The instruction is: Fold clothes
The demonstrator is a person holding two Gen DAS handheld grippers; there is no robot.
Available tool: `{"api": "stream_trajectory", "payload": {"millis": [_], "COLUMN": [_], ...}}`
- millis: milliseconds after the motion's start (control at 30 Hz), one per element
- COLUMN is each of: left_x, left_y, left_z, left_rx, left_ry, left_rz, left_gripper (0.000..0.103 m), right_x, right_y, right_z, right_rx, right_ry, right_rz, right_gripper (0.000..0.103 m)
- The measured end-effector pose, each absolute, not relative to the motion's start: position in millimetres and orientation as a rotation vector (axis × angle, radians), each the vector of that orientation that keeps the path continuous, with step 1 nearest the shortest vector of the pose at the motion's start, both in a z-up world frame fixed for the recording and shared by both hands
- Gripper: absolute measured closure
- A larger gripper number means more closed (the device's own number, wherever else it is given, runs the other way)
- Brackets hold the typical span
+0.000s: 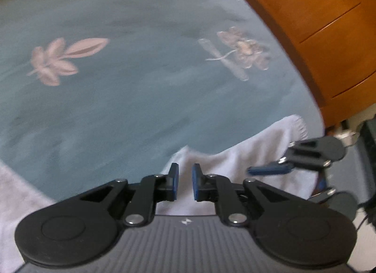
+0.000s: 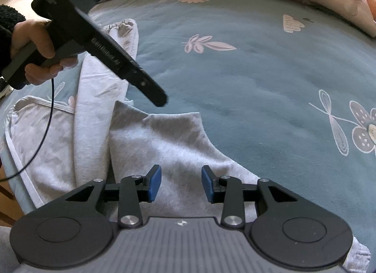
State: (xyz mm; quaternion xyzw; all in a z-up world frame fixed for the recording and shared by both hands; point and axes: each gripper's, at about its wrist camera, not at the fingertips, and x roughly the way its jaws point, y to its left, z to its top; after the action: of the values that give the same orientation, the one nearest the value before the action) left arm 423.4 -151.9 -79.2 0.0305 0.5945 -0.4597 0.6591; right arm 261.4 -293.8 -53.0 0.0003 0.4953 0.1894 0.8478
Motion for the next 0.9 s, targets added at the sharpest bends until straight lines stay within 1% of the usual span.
{"api": "stream_trajectory", "payload": {"millis": [133,200,267,333,367,400,433,467,533,600,700,733,767,800,833,867,900], "left_x": [411,406,405,406,405,403,401,399,395,387,371,365,358,352,346,342,340], "left_y": [-173,-177,-176,-171,-170,-172,-173,-177,-186,-199,-218,-222,-225,-226,-228,-227,-223], "left_z": [-95,-106,-117,-117,-115,-111,-107,-101,-92,-88,-92,-96,-100,-104,-110,-116,-117], "left_rx": [0.049,0.126,0.229,0.195,0.198,0.22,0.24,0.251,0.229,0.205,0.219,0.233,0.261,0.296,0.341,0.382,0.377], "left_ry": [1.395,1.385,1.351,1.346,1.34,1.33,1.32,1.317,1.313,1.324,1.349,1.359,1.368,1.368,1.364,1.366,1.366], "left_rz": [-1.124,-1.078,-0.984,-0.966,-0.957,-0.951,-0.948,-0.958,-1.01,-1.08,-1.178,-1.207,-1.234,-1.246,-1.241,-1.222,-1.215], "left_gripper": [0.093,0.092,0.099,0.099,0.099,0.099,0.099,0.093,0.089,0.088,0.088,0.087,0.082,0.08,0.078,0.079,0.079], "right_x": [261,259,258,257,257,254,252,249,244,239,231,229,226,224,220,217,214], "right_y": [-304,-311,-322,-336,-345,-353,-361,-369,-372,-369,-364,-362,-361,-359,-359,-359,-358], "right_z": [-57,-59,-65,-76,-82,-81,-79,-78,-66,-67,-69,-70,-71,-71,-78,-85,-91], "right_rx": [0.01,0.016,0.014,0.002,-0.008,0.011,0.032,0.052,0.045,0.054,0.067,0.071,0.076,0.08,0.09,0.1,0.105], "right_ry": [1.052,1.056,1.073,1.108,1.135,1.136,1.137,1.137,1.127,1.134,1.146,1.15,1.153,1.157,1.171,1.187,1.208], "right_rz": [0.383,0.369,0.343,0.288,0.244,0.222,0.201,0.18,0.155,0.181,0.221,0.234,0.247,0.261,0.269,0.276,0.285], "right_gripper": [0.061,0.061,0.061,0.06,0.06,0.065,0.065,0.064,0.061,0.056,0.056,0.056,0.056,0.055,0.053,0.05,0.05]}}
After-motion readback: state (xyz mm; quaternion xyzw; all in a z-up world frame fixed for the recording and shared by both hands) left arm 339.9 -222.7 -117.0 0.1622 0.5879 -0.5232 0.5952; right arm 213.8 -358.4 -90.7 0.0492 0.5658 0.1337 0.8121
